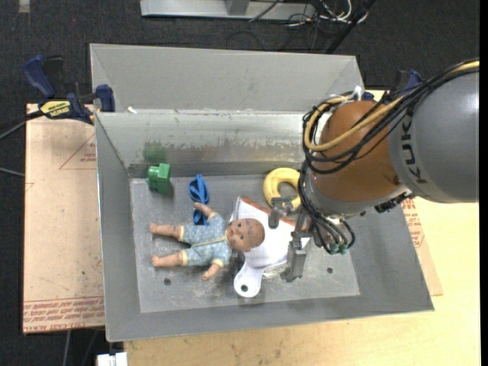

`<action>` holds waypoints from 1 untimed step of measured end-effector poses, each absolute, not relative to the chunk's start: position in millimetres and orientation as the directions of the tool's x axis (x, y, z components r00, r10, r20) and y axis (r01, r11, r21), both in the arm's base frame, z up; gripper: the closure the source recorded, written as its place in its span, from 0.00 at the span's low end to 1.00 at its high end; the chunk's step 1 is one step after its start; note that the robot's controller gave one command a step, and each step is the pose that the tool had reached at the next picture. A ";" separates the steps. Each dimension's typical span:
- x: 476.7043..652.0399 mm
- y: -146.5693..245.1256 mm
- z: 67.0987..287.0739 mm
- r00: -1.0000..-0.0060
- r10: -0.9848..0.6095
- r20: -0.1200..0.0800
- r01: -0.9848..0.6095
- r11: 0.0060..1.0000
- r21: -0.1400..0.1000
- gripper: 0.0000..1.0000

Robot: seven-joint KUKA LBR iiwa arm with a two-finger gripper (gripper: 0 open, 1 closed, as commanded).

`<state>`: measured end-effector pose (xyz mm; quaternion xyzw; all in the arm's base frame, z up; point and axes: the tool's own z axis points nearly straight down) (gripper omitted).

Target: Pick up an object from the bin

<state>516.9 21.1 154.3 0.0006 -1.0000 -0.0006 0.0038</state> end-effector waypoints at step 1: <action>518.7 21.1 158.2 -1.000 -0.001 0.000 -0.001 1.000 0.001 0.00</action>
Offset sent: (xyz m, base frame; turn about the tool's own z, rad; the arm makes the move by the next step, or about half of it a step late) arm -0.0073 0.0285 -0.0762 -0.3641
